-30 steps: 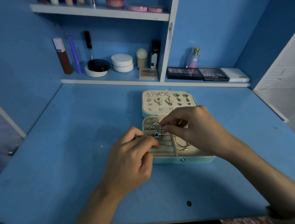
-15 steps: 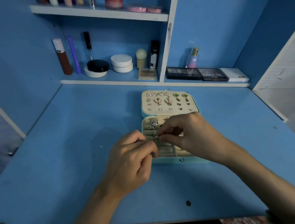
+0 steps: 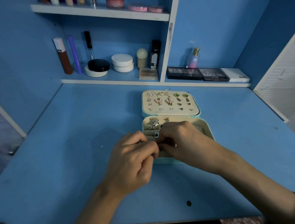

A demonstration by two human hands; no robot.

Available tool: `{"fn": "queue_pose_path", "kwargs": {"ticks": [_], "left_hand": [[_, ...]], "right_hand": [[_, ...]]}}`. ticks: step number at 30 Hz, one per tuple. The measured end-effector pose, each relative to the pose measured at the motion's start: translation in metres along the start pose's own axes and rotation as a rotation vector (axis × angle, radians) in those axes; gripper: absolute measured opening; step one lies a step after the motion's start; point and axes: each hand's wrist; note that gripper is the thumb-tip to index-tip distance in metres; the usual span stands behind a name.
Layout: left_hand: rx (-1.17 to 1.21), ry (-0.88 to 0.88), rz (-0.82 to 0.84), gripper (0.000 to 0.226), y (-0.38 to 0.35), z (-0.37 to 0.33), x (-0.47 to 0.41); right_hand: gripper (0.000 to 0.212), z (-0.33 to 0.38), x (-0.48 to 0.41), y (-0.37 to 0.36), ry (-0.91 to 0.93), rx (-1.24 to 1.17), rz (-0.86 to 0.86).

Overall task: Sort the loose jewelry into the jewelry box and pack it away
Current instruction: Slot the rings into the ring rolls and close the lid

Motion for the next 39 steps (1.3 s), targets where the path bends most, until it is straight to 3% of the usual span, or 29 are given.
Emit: {"fn": "queue_pose_path", "kwargs": {"ticks": [8, 11, 16, 31, 39], "left_hand": [[-0.021, 0.043, -0.059, 0.027, 0.002, -0.002, 0.001], [-0.061, 0.035, -0.047, 0.026, 0.000, 0.001, 0.002], [-0.091, 0.008, -0.008, 0.027, -0.004, 0.003, 0.003], [-0.228, 0.098, -0.077, 0.023, -0.011, 0.007, 0.001], [-0.356, 0.085, 0.061, 0.036, -0.014, 0.013, -0.009]], "right_hand": [[0.017, -0.003, -0.003, 0.011, 0.044, 0.020, 0.092], [0.024, -0.009, 0.003, 0.011, 0.022, -0.008, -0.035], [0.014, -0.021, 0.001, 0.009, -0.061, -0.046, -0.221], [0.012, -0.019, -0.009, -0.005, 0.077, -0.004, -0.084], [0.015, -0.038, -0.013, 0.004, -0.112, -0.060, -0.274]]}}
Point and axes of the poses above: each hand's wrist, its own x-axis away from the middle knuckle, its own y-axis out of the back of the hand, z = x × y, and after that the axes turned 8 degrees about -z, right-handed
